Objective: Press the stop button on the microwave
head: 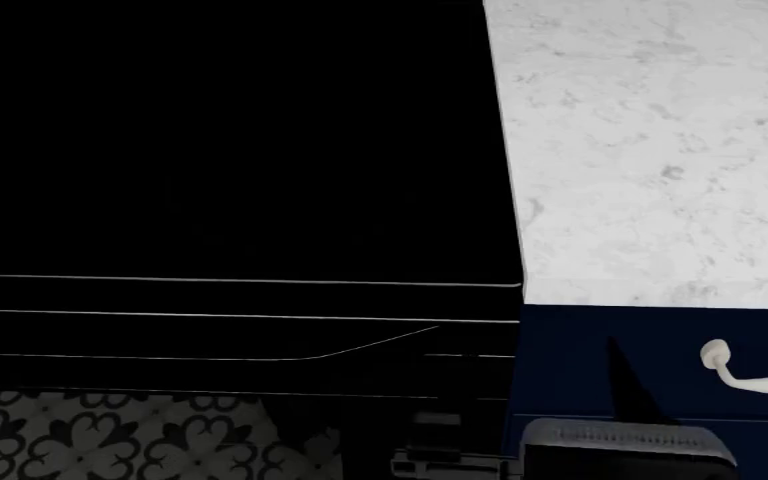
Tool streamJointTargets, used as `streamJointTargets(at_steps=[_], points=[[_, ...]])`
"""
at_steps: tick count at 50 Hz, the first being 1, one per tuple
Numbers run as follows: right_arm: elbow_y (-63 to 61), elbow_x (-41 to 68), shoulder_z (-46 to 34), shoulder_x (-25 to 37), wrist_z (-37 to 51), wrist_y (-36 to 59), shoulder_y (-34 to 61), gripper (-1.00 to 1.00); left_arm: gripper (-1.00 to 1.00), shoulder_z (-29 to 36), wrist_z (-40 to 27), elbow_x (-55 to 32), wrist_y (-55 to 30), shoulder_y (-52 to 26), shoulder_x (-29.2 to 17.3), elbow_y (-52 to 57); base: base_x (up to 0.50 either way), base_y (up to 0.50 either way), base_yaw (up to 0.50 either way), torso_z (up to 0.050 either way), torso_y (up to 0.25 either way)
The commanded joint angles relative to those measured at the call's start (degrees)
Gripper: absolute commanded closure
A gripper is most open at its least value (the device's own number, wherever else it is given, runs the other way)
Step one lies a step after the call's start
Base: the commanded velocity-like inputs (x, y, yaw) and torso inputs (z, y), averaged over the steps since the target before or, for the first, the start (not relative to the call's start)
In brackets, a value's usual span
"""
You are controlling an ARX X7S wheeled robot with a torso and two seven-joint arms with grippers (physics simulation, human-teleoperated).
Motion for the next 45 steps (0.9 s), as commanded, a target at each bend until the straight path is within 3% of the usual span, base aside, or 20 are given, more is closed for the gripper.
streamJointTargets(at_steps=[1,2,3,4,5,15,23,35,45], points=[[-16.2,-0.94,-1.48,1.0,1.82,15.1,8.19,-1.0,-1.0,-3.45,-2.26,-0.43,17.25,-9.88,-2.74,-41.36,0.0,0.0,0.0,0.0,0.0],[-17.28,-1.02,-1.43,1.11,1.9,16.23,9.43,-1.0,-1.0,-4.87,2.67,-3.05,21.0,-12.47,-2.5,-48.61,0.0,0.0,0.0,0.0,0.0],[-18.55,-0.79,-1.13,1.0,1.91,18.41,11.24,-1.0,-1.0,-4.43,0.92,-1.85,23.02,-14.15,-2.78,-53.94,0.0,0.0,0.0,0.0,0.0],[-19.58,-0.88,-1.32,1.15,1.87,20.28,13.02,-1.0,-1.0,-4.44,-0.9,-1.0,21.23,-13.69,-2.92,-54.06,0.0,0.0,0.0,0.0,0.0],[-20.37,-0.68,-1.28,1.05,1.79,22.43,14.84,-1.0,-1.0,-6.65,2.93,-3.14,19.8,-13.25,-2.74,-54.08,0.0,0.0,0.0,0.0,0.0],[-21.05,1.27,0.22,-0.02,1.45,35.57,31.81,-1.0,-1.0,-17.34,6.07,0.4,8.51,-8.11,-2.35,-54.1,0.0,0.0,0.0,0.0,0.0],[-18.43,2.52,-1.19,-1.59,1.77,45.25,46.76,-1.0,-1.0,-20.21,6.3,3.22,3.28,-5.8,-1.19,-54.1,0.0,0.0,0.0,0.0,0.0],[2.12,7.98,-0.96,-4.22,4.37,47.56,66.49,-1.0,-1.0,-20.21,6.3,3.22,3.28,-5.8,-1.19,-54.1,0.0,0.0,0.0,0.0,0.0],[26.83,12.28,-4.31,-4.13,9.64,40.67,85.0,-1.0,-1.0,-20.21,6.3,3.22,3.28,-5.8,-1.19,-54.1,0.0,0.0,0.0,0.0,0.0]])
